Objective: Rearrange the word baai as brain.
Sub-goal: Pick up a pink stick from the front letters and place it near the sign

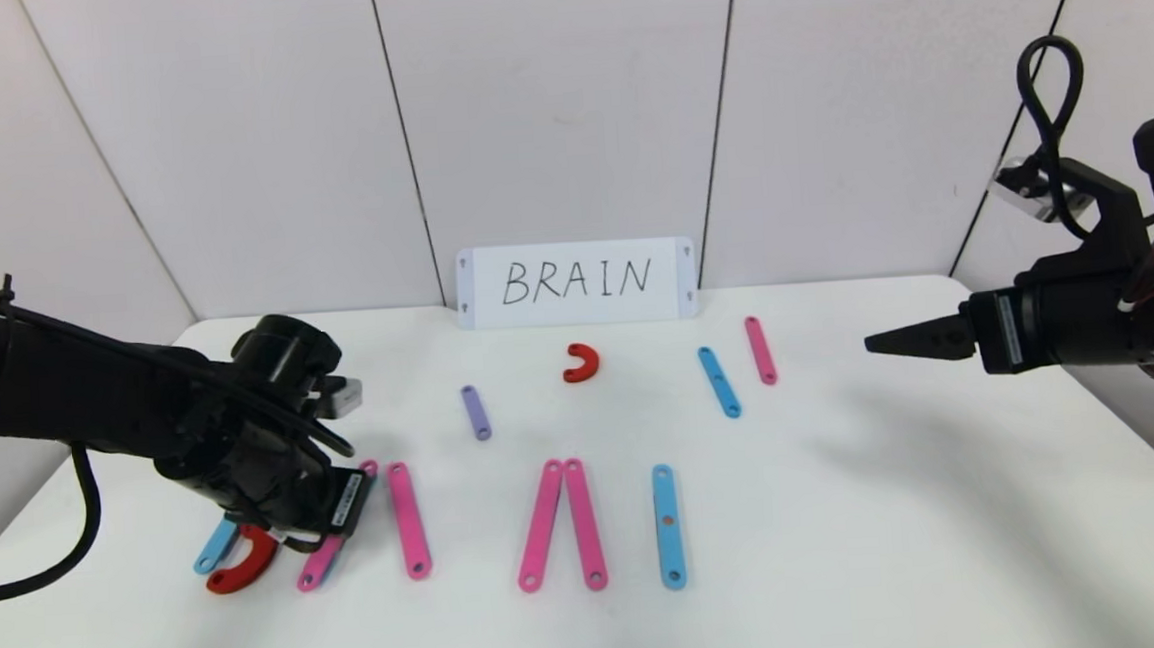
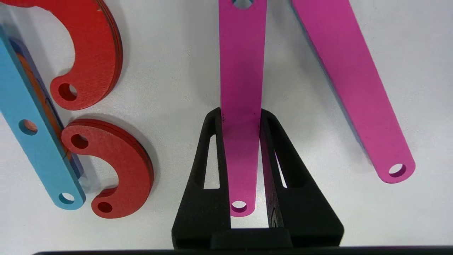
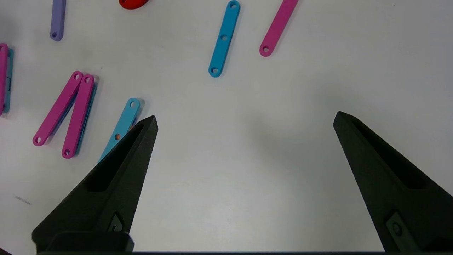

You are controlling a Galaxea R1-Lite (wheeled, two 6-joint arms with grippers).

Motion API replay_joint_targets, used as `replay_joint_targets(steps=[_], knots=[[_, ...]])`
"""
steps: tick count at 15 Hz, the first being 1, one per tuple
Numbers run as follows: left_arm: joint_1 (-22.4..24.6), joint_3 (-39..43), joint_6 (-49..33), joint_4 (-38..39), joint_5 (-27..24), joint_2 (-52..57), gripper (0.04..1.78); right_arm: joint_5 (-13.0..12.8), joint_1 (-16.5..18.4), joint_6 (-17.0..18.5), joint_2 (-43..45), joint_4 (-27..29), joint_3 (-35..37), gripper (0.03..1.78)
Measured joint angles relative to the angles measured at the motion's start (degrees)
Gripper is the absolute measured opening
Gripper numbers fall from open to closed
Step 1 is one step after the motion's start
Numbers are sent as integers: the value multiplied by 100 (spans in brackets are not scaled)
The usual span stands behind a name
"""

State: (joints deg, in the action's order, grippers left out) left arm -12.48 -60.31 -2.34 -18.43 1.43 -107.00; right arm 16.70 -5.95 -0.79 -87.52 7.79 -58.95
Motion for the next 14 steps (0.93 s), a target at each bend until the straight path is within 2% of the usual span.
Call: replay_joint_targets(steps=[4,7,14], knots=[[30,-449,-94,-48,11,22,30,5,-9,5,-51,-5,-11,174],[223,-959,-33,-111,17,-13,30,5,-11,5,-82,-5,-15,174],[638,-2966,517,-764,-27,-852,30,11,-20,2,-82,0,5,174]])
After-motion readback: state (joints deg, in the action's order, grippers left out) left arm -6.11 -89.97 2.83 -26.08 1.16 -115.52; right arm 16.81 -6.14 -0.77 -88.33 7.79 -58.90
